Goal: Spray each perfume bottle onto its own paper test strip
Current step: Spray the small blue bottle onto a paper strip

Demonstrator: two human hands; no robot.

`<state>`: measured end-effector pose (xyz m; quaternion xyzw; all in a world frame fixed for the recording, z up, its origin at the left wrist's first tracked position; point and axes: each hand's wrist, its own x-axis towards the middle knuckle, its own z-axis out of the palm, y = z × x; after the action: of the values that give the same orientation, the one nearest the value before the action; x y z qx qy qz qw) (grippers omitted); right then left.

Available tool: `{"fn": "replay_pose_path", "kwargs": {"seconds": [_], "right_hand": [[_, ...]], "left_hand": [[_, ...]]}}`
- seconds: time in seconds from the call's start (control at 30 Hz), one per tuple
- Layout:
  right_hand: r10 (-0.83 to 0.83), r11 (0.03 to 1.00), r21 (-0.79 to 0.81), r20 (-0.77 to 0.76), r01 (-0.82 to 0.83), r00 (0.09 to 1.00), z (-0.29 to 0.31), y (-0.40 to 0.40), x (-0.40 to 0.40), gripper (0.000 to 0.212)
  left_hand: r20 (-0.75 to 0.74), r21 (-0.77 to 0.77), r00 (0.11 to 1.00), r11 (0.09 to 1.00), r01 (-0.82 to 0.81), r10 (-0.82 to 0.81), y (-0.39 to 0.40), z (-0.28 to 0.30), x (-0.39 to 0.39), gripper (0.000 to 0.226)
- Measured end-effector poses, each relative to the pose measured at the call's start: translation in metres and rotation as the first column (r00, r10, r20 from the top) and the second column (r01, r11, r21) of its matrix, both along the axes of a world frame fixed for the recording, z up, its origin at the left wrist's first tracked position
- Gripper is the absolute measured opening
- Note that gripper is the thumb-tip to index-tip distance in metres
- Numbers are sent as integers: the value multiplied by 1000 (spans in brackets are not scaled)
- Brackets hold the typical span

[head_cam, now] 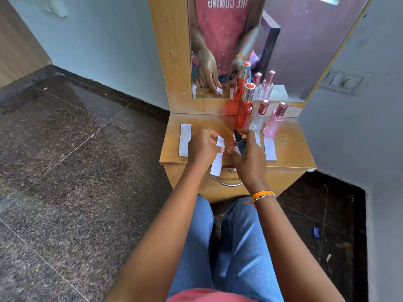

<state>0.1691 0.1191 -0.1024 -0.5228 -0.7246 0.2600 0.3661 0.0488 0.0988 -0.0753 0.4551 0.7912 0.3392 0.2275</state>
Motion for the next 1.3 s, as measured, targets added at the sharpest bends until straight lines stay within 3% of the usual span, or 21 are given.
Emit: {"fn": "replay_pose_path", "kwargs": {"seconds": [0.23,0.3,0.37,0.47,0.6,0.73,0.87,1.07,1.17,1.3], "right_hand": [[-19,1000,-6,-137,19,990,0,-5,4,40],[-3,1000,8,-203,4,979,1,-7,6,43],[29,999,36,-248,-21,968,3,-8,7,49],[92,994,86,-275,-71,957,10,-12,8,57],[131,987,127,-278,-98,952,17,-18,9,48],[184,981,113,-295,-157,938,23,-22,9,52],[186,982,100,-335,-161,924,23,-29,10,65],[158,987,58,-386,-146,909,11,-50,7,35],[255,965,40,-358,-258,898,9,-51,3,36],[286,957,43,-330,-288,900,5,-51,1,39]], "left_hand": [[-243,17,969,999,-39,42,-3,2,2,55],[-158,121,986,992,-35,54,-7,8,2,40],[54,158,998,987,20,-28,-12,14,2,29],[295,84,937,982,171,-189,-21,20,6,22],[526,83,818,972,220,-231,-28,24,8,21],[589,100,771,969,228,-242,-32,29,4,12],[635,117,756,988,104,-155,-33,28,8,16],[751,141,659,985,-98,-42,-33,29,12,31],[788,155,615,976,-155,-27,-32,31,18,28],[797,130,604,975,-181,6,-32,31,28,29]]}}
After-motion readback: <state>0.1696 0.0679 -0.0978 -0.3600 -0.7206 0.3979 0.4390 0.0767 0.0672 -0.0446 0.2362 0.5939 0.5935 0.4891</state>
